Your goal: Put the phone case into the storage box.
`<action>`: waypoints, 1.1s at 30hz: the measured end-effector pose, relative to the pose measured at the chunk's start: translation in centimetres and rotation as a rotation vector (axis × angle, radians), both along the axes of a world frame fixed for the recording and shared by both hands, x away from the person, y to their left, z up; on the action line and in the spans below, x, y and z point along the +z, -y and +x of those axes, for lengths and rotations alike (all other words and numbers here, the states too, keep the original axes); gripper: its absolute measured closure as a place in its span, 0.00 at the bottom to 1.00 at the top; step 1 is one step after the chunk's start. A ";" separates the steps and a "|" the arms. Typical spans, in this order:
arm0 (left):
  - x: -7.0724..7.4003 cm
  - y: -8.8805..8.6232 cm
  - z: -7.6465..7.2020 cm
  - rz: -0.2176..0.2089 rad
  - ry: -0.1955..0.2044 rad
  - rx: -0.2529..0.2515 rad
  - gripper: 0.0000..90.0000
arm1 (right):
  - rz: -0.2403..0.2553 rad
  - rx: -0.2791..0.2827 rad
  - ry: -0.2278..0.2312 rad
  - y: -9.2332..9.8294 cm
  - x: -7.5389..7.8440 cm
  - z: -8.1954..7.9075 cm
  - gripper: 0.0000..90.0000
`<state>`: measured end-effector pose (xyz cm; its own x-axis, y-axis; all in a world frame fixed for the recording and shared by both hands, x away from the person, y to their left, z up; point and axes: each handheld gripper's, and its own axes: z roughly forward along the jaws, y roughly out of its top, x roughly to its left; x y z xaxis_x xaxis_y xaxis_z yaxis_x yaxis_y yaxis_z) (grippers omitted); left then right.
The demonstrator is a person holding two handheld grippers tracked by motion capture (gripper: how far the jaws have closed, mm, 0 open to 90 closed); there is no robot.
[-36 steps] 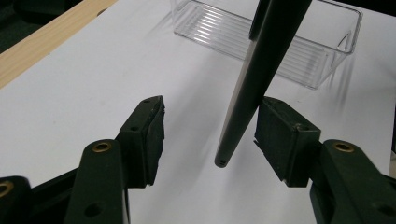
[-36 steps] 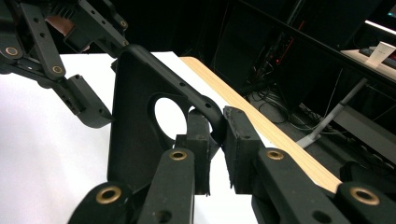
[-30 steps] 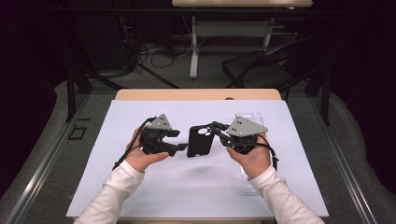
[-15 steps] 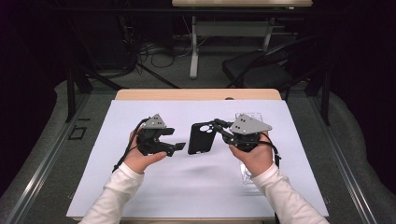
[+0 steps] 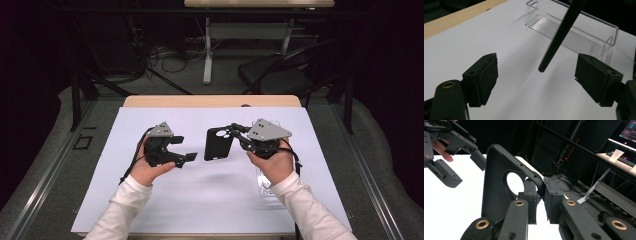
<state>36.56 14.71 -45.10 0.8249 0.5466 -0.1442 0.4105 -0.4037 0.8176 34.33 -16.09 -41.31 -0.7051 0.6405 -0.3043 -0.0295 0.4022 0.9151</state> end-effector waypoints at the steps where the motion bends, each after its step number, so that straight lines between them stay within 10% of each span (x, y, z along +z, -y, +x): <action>1: -0.1 0.0 0.0 -0.003 -0.004 0.001 0.19 | -0.002 -0.003 0.001 0.1 0.1 0.1 0.91; 33: -0.4 -1.9 0.6 -0.030 -0.021 0.072 0.01 | -0.025 -0.176 0.068 7.9 2.9 2.4 0.91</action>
